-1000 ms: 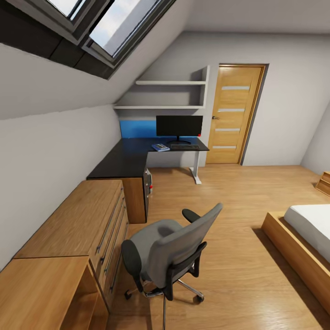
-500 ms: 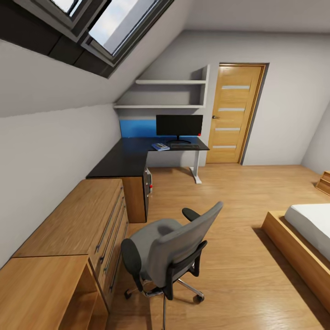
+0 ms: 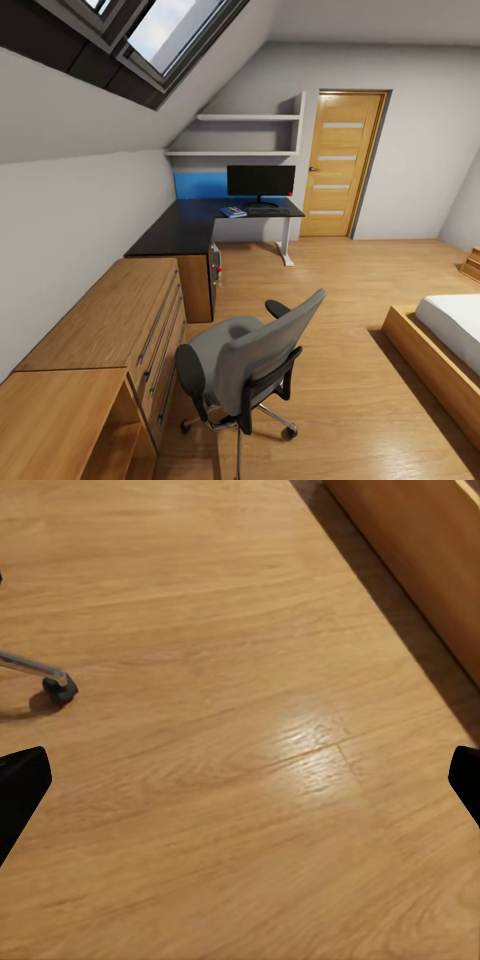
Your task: In the bedroom, organize the workspace by keeping the computer under the desk, ensuring the monitor is on the desk, placing the keyboard on the desk next to the monitor, placing the mouse on the desk next to the keyboard, moving the folder from the swivel chair onto the desk next to the mouse, stacking the notebook on top of the folder with the pen on top of the notebook, and positioning the swivel chair next to the desk.
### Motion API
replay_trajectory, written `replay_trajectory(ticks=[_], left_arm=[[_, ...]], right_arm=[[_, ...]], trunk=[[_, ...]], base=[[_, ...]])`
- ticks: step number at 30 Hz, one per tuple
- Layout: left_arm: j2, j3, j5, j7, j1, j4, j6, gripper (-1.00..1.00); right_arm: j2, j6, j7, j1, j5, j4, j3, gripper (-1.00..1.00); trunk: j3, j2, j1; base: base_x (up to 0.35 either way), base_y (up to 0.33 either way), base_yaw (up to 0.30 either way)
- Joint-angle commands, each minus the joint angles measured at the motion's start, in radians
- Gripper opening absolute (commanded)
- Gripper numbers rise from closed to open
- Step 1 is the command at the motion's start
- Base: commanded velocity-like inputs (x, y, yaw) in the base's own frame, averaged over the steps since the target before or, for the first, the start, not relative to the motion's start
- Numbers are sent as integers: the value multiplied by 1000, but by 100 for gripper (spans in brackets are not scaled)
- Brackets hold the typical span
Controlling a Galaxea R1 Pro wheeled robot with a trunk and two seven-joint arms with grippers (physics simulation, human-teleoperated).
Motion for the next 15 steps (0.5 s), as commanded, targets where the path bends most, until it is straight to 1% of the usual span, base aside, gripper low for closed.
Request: replay_trajectory(ticks=[1, 7, 15], left_arm=[[1, -9, 8, 8, 0, -2, 2, 100], [4, -9, 9, 7, 0, -2, 17, 100], [4, -9, 9, 7, 0, -3, 20, 100]], right_arm=[[-1, 0, -10, 0, -2, -3, 8, 100], [-1, 0, -10, 0, -2, -3, 8, 100], [-1, 0, -10, 0, -2, -3, 8, 100]], trunk=[[-4, -8, 4], [-23, -50, 27], [-48, -106, 58]], base=[[0, 0, 0], [0, 0, 0], [0, 0, 0]])
